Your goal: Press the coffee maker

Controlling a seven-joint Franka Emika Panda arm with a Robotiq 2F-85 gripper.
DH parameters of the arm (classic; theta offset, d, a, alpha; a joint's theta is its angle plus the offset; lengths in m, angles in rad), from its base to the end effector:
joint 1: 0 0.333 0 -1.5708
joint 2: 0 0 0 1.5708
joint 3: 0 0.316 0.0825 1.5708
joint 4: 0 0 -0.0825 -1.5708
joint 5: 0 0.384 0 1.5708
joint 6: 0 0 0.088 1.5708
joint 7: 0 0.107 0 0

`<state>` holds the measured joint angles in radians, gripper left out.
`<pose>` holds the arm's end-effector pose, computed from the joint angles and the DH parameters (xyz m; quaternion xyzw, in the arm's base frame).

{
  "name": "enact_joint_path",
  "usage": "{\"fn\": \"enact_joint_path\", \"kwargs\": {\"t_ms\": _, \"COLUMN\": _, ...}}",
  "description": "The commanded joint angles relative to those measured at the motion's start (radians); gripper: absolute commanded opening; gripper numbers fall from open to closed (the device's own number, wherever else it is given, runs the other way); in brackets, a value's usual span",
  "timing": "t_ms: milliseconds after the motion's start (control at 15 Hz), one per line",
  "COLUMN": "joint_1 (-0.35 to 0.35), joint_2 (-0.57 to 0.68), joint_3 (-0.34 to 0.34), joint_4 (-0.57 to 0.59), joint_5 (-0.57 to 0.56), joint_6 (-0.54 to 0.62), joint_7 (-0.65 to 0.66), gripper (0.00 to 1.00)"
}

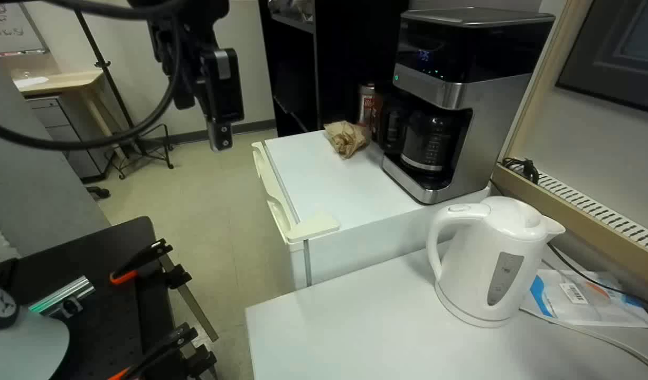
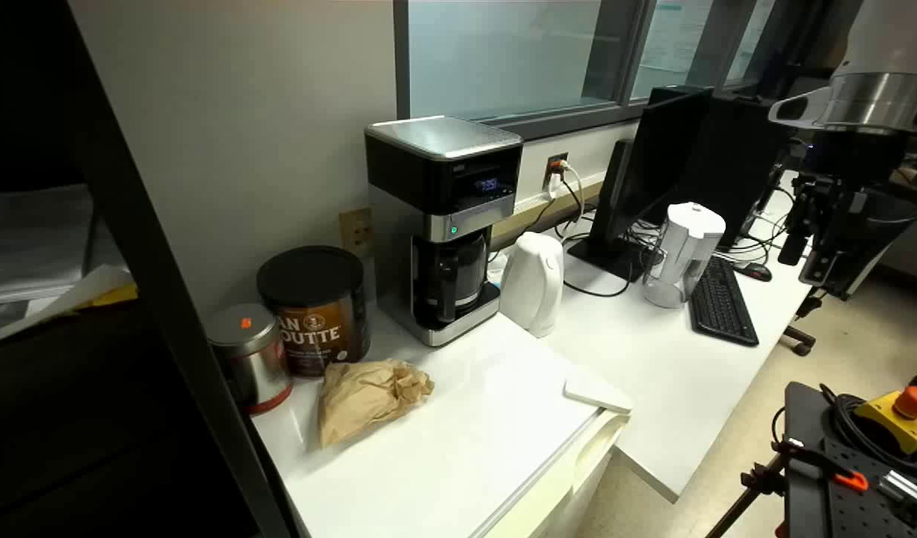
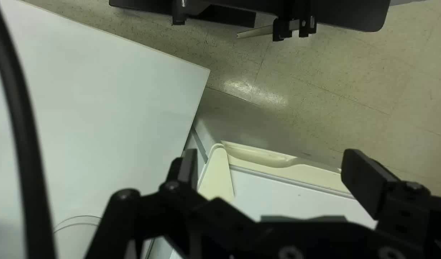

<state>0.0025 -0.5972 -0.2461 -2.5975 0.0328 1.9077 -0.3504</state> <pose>0.3437 -0.0825 0.4355 -0.9925 -0.0711 0.0288 0.0951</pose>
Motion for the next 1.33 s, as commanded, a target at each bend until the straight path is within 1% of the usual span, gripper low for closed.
{"fn": "enact_joint_path", "kwargs": {"t_ms": 0, "joint_1": -0.02, "joint_2": 0.003, "joint_3": 0.018, "joint_4": 0.001, "joint_5": 0.01, "joint_6": -0.002, "joint_7": -0.009, "gripper": 1.0}}
{"fn": "enact_joint_path", "kwargs": {"t_ms": 400, "joint_1": -0.02, "joint_2": 0.003, "joint_3": 0.018, "joint_4": 0.001, "joint_5": 0.01, "joint_6": -0.002, "joint_7": -0.009, "gripper": 1.0}}
{"fn": "enact_joint_path", "kwargs": {"t_ms": 667, "joint_1": -0.019, "joint_2": 0.034, "joint_3": 0.069, "joint_4": 0.0, "joint_5": -0.043, "joint_6": 0.071, "joint_7": 0.009, "gripper": 1.0}}
{"fn": "enact_joint_path", "kwargs": {"t_ms": 933, "joint_1": -0.011, "joint_2": 0.094, "joint_3": 0.138, "joint_4": 0.007, "joint_5": -0.122, "joint_6": 0.21, "joint_7": 0.035, "gripper": 1.0}}
{"fn": "enact_joint_path", "kwargs": {"t_ms": 1133, "joint_1": -0.014, "joint_2": 0.146, "joint_3": 0.198, "joint_4": 0.014, "joint_5": -0.217, "joint_6": 0.332, "joint_7": 0.076, "gripper": 1.0}}
{"fn": "enact_joint_path", "kwargs": {"t_ms": 1200, "joint_1": -0.014, "joint_2": 0.163, "joint_3": 0.215, "joint_4": 0.017, "joint_5": -0.249, "joint_6": 0.365, "joint_7": 0.087, "gripper": 0.75}}
{"fn": "enact_joint_path", "kwargs": {"t_ms": 1267, "joint_1": -0.019, "joint_2": 0.181, "joint_3": 0.235, "joint_4": 0.02, "joint_5": -0.288, "joint_6": 0.406, "joint_7": 0.11, "gripper": 0.74}}
